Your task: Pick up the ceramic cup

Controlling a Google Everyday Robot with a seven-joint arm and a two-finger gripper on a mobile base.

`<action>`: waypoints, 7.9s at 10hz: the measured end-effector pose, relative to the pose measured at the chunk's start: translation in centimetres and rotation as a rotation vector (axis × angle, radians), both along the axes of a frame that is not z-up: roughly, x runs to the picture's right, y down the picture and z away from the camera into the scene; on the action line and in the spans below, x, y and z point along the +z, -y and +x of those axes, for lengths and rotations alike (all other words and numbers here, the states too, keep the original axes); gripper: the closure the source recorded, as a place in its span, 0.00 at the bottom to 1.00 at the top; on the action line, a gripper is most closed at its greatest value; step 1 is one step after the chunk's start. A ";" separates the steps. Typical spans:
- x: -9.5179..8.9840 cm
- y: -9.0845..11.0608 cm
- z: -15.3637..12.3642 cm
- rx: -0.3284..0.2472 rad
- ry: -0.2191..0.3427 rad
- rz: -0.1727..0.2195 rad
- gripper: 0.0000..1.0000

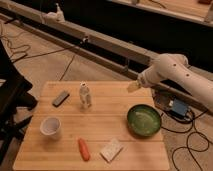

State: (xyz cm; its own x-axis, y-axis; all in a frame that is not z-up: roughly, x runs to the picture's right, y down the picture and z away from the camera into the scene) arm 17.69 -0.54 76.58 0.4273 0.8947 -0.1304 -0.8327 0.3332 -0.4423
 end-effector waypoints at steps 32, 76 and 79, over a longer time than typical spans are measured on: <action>-1.6 1.7 -14.4 0.035 0.190 -0.071 0.43; 1.1 -17.6 -45.0 -0.248 0.551 -0.293 0.91; 1.0 -15.0 -43.9 -0.161 0.584 -0.266 1.00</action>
State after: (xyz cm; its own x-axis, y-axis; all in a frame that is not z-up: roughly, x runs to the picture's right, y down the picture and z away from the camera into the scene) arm -26.24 14.47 77.58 0.6204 0.7830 -0.0449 -0.3801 0.2501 -0.8905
